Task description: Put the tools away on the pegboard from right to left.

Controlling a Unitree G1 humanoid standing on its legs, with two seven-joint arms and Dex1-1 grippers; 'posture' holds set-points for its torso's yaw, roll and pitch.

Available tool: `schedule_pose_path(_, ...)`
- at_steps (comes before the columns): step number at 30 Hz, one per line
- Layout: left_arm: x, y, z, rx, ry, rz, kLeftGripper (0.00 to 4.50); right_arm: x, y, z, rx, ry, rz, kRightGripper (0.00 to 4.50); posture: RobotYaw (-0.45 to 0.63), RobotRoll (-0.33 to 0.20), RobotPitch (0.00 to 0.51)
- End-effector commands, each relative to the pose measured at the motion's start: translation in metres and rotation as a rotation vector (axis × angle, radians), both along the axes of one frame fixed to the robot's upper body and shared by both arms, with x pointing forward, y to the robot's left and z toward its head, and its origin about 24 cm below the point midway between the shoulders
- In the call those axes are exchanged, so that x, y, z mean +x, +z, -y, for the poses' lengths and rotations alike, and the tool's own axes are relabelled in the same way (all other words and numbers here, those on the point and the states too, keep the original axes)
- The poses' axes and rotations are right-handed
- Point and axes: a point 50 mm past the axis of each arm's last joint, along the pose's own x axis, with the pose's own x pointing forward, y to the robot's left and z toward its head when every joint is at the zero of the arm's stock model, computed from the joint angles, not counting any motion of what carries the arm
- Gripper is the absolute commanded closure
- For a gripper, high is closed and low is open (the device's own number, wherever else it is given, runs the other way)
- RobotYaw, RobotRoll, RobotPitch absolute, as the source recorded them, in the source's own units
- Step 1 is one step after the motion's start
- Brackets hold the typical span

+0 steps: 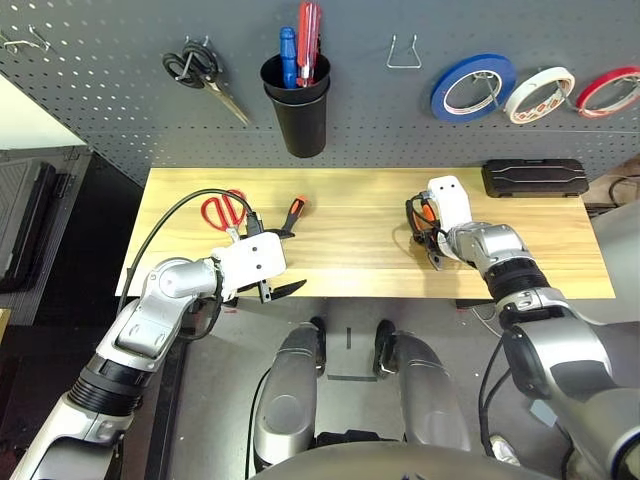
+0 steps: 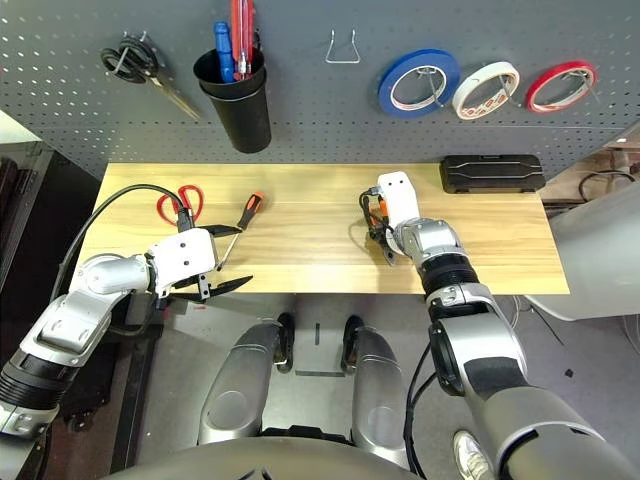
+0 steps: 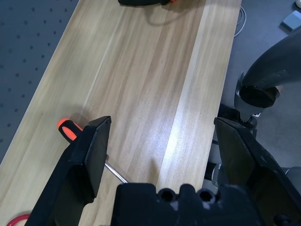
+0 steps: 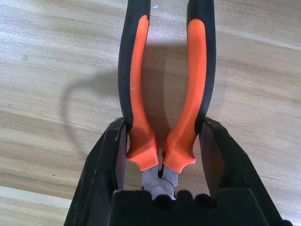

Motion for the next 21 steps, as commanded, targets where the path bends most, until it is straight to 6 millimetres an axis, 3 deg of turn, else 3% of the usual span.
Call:
schedule_pose_path(1,-0.002,-0.008,0.001,0.013,-0.001,-0.029,0.00,-0.010,-0.012,0.000,0.009,0.007,-0.036,2.09,0.26,0.000,0.324)
schedule_pose_path(10,0.001,-0.006,-0.001,0.001,0.008,-0.007,0.00,-0.012,0.014,0.004,0.038,0.096,0.141,2.09,0.26,0.000,0.302)
schedule_pose_path(14,0.000,0.010,0.004,-0.182,0.021,0.039,0.00,-0.022,0.033,0.008,0.010,0.221,0.329,2.09,0.26,0.000,0.292)
schedule_pose_path(21,-0.009,0.043,0.012,-0.501,-0.003,0.144,0.00,-0.049,0.047,0.014,0.015,0.386,0.587,2.09,0.26,0.000,0.273)
